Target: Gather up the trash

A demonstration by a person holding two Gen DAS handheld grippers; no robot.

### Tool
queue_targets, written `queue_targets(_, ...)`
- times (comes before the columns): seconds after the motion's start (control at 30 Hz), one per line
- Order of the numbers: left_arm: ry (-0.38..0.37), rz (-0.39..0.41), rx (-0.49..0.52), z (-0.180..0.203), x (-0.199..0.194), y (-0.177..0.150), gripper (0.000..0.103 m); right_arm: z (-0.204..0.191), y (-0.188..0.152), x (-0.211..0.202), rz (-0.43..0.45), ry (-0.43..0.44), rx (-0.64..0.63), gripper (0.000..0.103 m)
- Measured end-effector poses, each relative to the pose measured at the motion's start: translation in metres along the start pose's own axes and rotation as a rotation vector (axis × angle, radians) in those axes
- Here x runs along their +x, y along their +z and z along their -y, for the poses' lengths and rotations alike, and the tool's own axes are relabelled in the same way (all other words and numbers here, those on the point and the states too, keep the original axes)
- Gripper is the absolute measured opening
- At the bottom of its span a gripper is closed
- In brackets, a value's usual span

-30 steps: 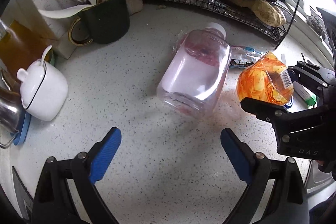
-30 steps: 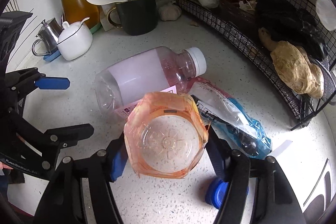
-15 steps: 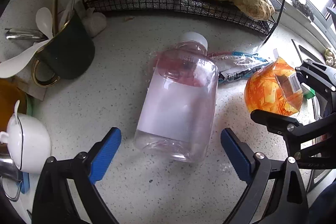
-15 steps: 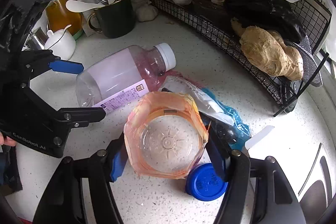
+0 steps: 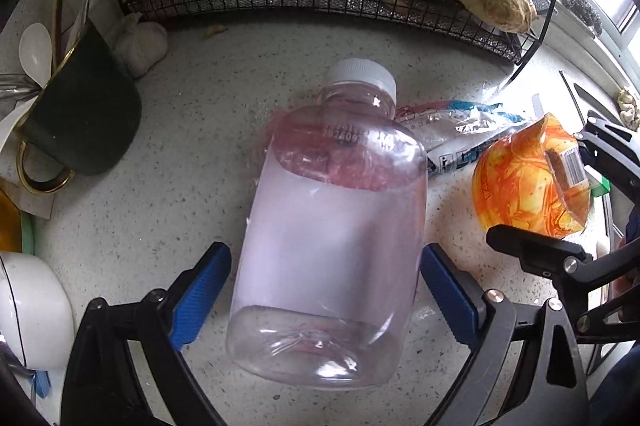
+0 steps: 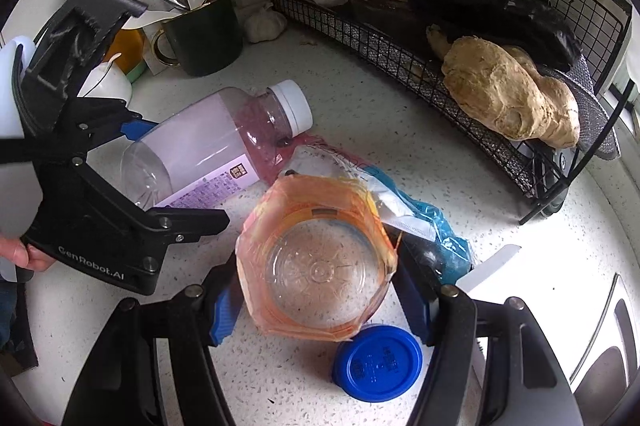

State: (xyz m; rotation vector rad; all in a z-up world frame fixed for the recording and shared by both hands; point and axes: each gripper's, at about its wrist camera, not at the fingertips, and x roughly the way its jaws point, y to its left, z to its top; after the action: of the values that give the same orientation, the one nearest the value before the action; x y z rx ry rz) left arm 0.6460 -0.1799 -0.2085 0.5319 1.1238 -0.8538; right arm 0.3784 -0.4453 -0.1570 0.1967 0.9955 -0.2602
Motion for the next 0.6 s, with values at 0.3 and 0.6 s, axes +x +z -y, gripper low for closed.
queue_targets(0.3,0.012,0.03,-0.011,0.016,-0.014,-0.01,0.069,-0.005,-0.001,-0.003,0.008,0.025,-0.019,0.065)
queue_targets(0.6,0.055,0.074,-0.05,0.039,-0.049,-0.036,0.067,-0.017,-0.01,-0.023,0.022,0.076,-0.043,0.065)
